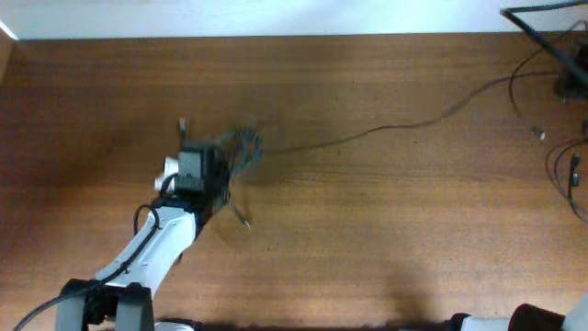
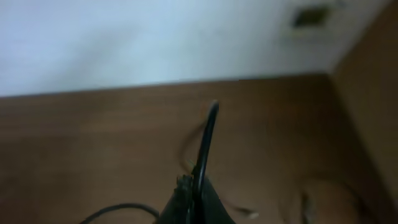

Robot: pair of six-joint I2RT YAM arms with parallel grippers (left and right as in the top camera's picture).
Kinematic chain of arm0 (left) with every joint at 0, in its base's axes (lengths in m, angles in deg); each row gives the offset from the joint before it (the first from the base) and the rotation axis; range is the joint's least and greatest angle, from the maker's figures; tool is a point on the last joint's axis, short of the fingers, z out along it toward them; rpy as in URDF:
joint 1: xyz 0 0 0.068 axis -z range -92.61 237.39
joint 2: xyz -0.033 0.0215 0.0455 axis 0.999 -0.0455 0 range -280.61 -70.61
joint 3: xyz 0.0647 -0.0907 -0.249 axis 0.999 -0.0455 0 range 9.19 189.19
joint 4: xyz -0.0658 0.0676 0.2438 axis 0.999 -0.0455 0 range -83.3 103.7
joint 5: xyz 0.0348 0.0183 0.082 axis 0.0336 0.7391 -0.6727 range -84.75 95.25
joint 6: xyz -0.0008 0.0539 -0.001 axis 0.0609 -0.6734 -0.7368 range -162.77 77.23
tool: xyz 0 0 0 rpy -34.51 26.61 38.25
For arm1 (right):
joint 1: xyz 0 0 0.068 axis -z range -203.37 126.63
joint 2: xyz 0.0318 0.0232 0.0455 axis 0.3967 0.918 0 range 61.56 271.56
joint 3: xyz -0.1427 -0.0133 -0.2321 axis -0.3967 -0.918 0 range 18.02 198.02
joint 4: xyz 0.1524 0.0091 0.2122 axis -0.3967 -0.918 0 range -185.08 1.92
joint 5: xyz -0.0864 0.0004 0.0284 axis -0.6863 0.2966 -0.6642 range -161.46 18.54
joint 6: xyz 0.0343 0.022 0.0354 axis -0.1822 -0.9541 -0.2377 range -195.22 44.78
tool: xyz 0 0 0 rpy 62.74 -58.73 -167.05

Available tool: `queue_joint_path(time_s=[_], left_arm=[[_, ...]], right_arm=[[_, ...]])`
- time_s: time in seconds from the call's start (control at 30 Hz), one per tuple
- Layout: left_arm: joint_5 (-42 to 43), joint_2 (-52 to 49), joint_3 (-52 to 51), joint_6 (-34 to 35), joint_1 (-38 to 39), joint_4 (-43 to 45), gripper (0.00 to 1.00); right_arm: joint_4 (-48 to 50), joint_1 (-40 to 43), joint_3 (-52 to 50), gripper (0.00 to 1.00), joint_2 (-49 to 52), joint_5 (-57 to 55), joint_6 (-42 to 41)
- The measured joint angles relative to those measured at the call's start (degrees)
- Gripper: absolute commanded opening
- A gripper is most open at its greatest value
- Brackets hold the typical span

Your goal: Untangle cables

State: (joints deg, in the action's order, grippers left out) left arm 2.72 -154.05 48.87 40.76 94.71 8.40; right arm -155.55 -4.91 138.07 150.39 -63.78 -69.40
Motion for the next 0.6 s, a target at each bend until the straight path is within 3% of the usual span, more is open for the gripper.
queue_joint_path(time_s=[0.07, 0.1, 0.2, 0.27, 0.37, 0.43, 0.53, 0.6], left_arm=[[6.7, 0.0, 1.7, -17.5, -0.6, 29.0, 0.0], [8.7, 0.3, 4.7, -22.1, -1.8, 32.2, 0.0], [11.0, 2.5, 14.1, -31.3, -11.9, 21.5, 0.0], [10.1, 4.0, 16.0, -32.1, -17.9, 13.2, 0.0], [2.6, 4.7, 16.9, -14.2, -32.1, -7.3, 0.0], [2.9, 4.8, 16.9, -11.2, -34.5, -7.3, 0.0], [16.4, 4.8, 16.7, -20.9, -34.4, 0.5, 0.0], [27.2, 4.9, 16.7, -27.9, -33.5, 2.0, 0.0]], right_arm=[[-0.2, 2.4, 0.0, 0.04, 3.1, -5.2, -2.1], [-0.1, 3.6, 0.0, 0.04, 4.8, -6.3, -2.6], [-0.9, 7.2, -0.1, 0.04, 11.3, -7.2, -5.0], [-1.1, 9.3, -0.1, 0.04, 11.6, -6.8, -7.1], [-1.0, 13.2, -0.1, 0.04, 11.6, -7.5, -10.4], [-1.1, 13.7, -0.1, 0.04, 11.7, -6.7, -11.5], [-1.0, 13.7, -0.1, 0.04, 11.7, -2.4, -11.8], [6.5, 13.7, 0.0, 0.04, 11.7, 6.1, -9.8]])
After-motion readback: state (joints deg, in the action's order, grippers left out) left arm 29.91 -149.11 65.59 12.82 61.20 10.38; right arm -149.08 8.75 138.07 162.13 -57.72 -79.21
